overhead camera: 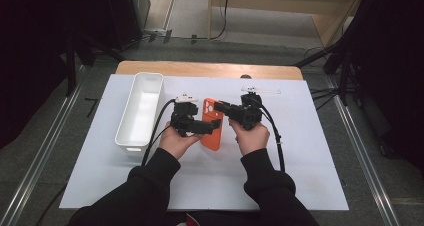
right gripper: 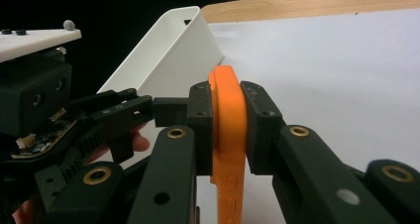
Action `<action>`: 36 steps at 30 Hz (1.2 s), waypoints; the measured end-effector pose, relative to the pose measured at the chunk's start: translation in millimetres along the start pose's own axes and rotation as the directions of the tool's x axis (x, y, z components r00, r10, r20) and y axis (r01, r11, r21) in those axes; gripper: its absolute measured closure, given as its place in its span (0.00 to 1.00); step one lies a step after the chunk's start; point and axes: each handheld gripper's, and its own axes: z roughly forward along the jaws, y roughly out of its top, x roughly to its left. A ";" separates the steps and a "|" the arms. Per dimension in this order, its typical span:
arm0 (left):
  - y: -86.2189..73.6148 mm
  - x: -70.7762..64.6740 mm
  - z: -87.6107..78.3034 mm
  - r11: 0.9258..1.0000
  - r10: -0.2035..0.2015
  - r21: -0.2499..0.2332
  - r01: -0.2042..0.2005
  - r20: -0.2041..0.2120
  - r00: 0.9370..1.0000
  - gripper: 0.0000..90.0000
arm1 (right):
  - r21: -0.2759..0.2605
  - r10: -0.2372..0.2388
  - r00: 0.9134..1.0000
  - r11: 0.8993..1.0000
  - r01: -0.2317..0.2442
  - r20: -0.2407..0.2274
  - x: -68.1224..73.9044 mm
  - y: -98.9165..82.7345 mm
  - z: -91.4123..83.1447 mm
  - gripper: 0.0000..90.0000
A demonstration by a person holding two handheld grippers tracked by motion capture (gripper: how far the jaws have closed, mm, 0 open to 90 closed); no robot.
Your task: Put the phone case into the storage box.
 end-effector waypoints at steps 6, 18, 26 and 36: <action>0.1 -0.9 2.0 1.000 0.000 -0.005 0.000 -0.014 1.000 0.00 | 0.000 -0.005 1.000 1.000 0.005 -0.003 4.8 -2.2 2.3 0.83; 0.1 0.5 3.6 1.000 -0.021 -0.003 0.021 -0.016 1.000 0.00 | -0.003 -0.022 1.000 1.000 0.022 -0.006 13.7 -7.0 4.4 0.83; 0.7 0.2 1.3 1.000 -0.020 -0.007 0.020 -0.023 1.000 0.04 | -0.009 -0.018 1.000 1.000 0.018 -0.016 17.2 -8.6 4.0 0.83; 0.4 -2.7 -2.3 0.999 0.011 -0.039 -0.012 -0.039 0.999 0.15 | -0.011 -0.022 1.000 1.000 0.022 -0.014 18.0 -9.1 2.9 0.83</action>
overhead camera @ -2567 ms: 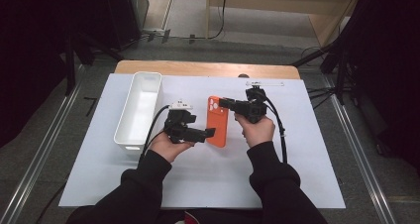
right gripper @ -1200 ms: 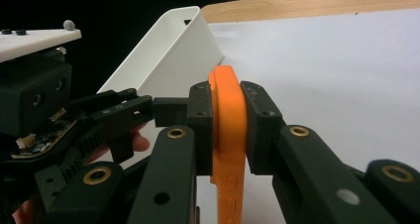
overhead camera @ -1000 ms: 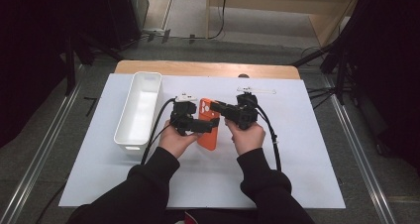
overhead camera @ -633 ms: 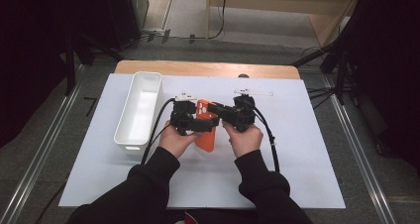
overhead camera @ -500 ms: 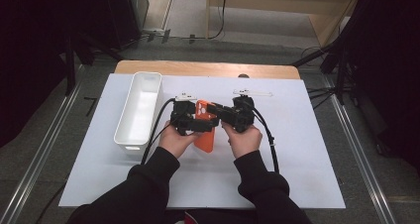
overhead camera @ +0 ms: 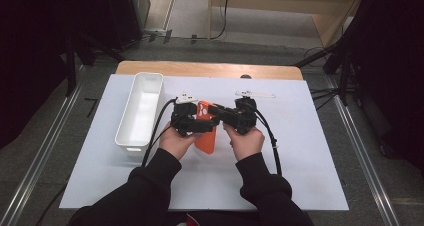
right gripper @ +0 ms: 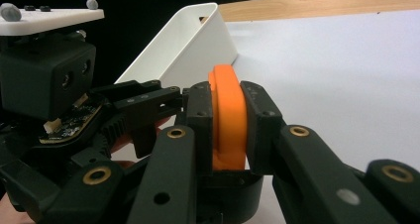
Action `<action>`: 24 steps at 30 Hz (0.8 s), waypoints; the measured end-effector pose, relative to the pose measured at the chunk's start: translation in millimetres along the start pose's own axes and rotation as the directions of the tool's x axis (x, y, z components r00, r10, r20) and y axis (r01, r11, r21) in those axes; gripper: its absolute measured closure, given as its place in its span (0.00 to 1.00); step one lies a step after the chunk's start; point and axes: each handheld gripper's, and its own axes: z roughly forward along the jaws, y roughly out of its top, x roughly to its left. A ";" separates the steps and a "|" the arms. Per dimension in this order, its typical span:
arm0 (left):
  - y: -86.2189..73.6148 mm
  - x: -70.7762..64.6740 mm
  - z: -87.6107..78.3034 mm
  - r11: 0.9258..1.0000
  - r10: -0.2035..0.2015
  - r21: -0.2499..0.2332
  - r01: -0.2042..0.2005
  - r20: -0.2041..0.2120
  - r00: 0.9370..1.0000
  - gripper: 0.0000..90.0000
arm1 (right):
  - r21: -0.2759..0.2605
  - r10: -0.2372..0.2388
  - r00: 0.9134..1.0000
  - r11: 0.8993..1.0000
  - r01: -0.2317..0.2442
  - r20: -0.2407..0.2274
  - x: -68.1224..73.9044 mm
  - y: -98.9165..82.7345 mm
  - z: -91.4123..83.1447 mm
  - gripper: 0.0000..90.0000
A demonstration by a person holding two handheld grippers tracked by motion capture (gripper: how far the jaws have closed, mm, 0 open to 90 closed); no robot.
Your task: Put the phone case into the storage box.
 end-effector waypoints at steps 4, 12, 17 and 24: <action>0.2 0.0 -0.5 1.000 0.000 0.004 0.000 -0.007 1.000 0.16 | 0.001 0.000 1.000 1.000 0.000 -0.002 0.0 -0.1 0.4 0.83; 1.0 1.0 -1.4 1.000 -0.007 0.011 0.007 -0.003 1.000 0.17 | 0.000 0.004 1.000 1.000 -0.004 -0.004 0.4 0.1 1.0 0.83; 1.0 1.4 -1.2 1.000 -0.005 0.017 0.005 -0.006 1.000 0.17 | 0.006 0.018 1.000 1.000 -0.018 -0.020 -0.7 0.4 1.2 0.82; 0.7 1.5 -0.4 1.000 -0.005 0.024 0.006 -0.011 1.000 0.17 | -0.007 0.026 0.999 1.000 -0.027 -0.034 -4.0 4.4 -3.0 0.70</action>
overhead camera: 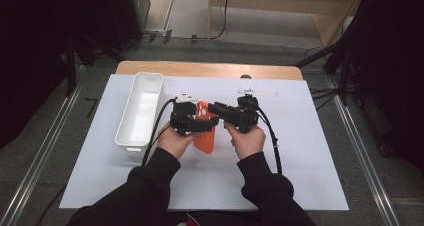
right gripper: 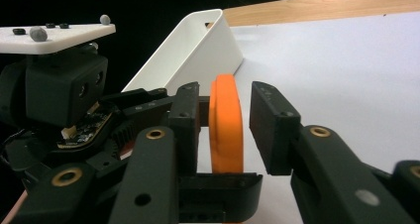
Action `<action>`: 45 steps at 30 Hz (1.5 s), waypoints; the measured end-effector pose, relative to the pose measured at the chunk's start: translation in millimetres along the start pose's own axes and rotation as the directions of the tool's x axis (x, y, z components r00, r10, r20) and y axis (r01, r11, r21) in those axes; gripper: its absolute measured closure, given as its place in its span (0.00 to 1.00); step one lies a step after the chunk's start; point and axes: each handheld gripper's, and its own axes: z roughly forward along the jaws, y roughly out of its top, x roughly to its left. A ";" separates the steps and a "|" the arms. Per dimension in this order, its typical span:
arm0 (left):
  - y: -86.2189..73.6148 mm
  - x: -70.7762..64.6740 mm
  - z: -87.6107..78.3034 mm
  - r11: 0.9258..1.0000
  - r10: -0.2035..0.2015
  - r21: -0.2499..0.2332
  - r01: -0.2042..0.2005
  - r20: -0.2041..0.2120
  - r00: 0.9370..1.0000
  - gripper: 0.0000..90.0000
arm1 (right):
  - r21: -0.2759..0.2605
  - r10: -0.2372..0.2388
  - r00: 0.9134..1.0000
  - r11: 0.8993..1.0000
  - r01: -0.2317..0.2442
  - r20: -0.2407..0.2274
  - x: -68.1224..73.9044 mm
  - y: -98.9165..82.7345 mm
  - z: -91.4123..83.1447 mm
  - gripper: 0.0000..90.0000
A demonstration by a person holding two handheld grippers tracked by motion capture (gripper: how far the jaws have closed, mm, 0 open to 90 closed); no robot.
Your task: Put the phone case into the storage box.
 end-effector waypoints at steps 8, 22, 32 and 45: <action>0.1 0.7 0.1 1.000 0.003 0.012 -0.003 -0.003 1.000 0.17 | 0.030 0.002 1.000 1.000 -0.002 -0.007 -7.0 3.3 -2.5 0.58; 1.0 3.5 -1.8 1.000 0.008 0.026 -0.008 -0.005 1.000 0.17 | 0.069 -0.023 1.000 0.997 0.024 -0.006 -11.4 5.4 -13.0 0.48; 2.0 4.2 -3.2 0.999 0.015 0.030 -0.015 -0.005 1.000 0.17 | 0.081 -0.054 0.999 0.995 0.054 -0.006 -13.1 4.9 -27.9 0.44; 5.5 4.8 -6.5 0.999 0.022 0.045 -0.023 0.012 1.000 0.17 | 0.100 -0.135 0.991 0.986 0.134 0.005 -23.8 -5.3 -44.2 0.42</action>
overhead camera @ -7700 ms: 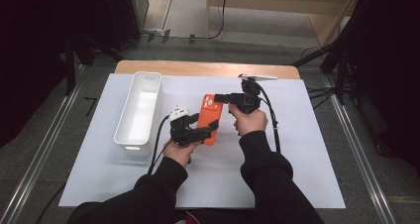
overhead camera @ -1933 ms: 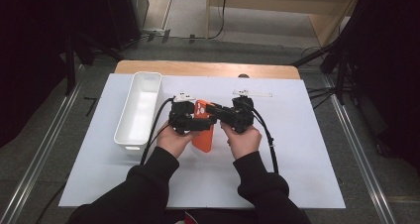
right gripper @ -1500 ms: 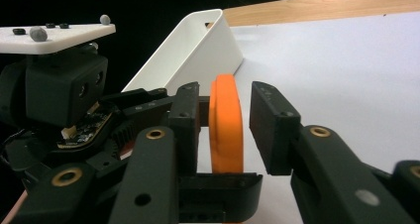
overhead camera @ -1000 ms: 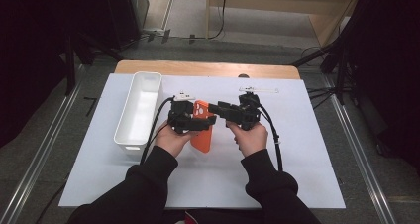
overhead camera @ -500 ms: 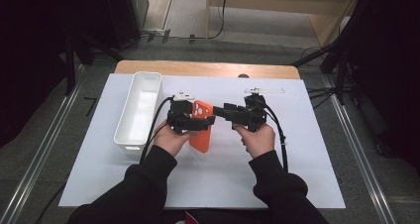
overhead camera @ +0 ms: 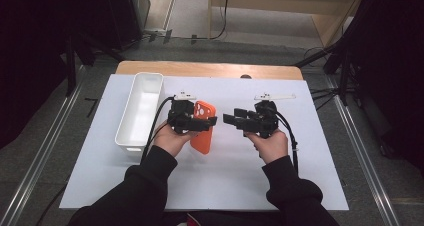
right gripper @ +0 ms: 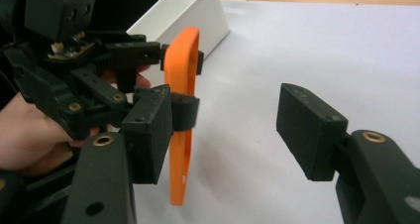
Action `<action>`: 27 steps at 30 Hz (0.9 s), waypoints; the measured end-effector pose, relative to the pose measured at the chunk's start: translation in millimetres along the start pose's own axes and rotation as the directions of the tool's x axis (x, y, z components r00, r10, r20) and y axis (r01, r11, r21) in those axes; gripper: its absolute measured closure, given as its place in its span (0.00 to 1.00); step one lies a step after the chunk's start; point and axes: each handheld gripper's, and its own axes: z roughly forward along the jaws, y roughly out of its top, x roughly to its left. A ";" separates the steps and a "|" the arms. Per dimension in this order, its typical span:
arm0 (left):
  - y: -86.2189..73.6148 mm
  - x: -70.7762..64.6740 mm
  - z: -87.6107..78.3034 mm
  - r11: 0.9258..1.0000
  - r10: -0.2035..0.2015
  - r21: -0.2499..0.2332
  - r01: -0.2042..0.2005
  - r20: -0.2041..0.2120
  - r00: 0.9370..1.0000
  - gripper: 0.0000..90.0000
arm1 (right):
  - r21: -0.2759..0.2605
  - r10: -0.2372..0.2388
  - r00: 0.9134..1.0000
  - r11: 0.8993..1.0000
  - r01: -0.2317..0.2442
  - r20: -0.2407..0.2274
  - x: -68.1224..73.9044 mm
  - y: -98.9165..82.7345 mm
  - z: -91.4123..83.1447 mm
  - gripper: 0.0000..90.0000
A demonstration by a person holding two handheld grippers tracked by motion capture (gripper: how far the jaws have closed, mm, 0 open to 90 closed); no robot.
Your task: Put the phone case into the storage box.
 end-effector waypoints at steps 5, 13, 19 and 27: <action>1.7 -0.8 -2.2 1.000 0.009 0.002 -0.009 0.009 1.000 0.17 | 0.007 -0.024 1.000 1.000 0.024 -0.005 -4.0 -8.6 -5.6 0.41; 4.1 -1.8 -7.0 1.000 0.020 -0.004 -0.020 0.028 0.999 0.17 | 0.027 -0.070 0.998 0.997 0.070 -0.012 -9.3 -19.2 -9.7 0.40; 9.2 -1.1 -14.5 0.999 0.036 -0.002 -0.036 0.055 0.998 0.17 | 0.039 -0.095 0.995 0.995 0.096 -0.041 -10.3 -27.1 -9.8 0.38; 11.0 -1.9 -20.0 0.999 0.052 0.008 -0.053 0.083 0.995 0.17 | 0.070 -0.121 0.991 0.990 0.125 -0.065 -7.8 -36.9 -10.7 0.35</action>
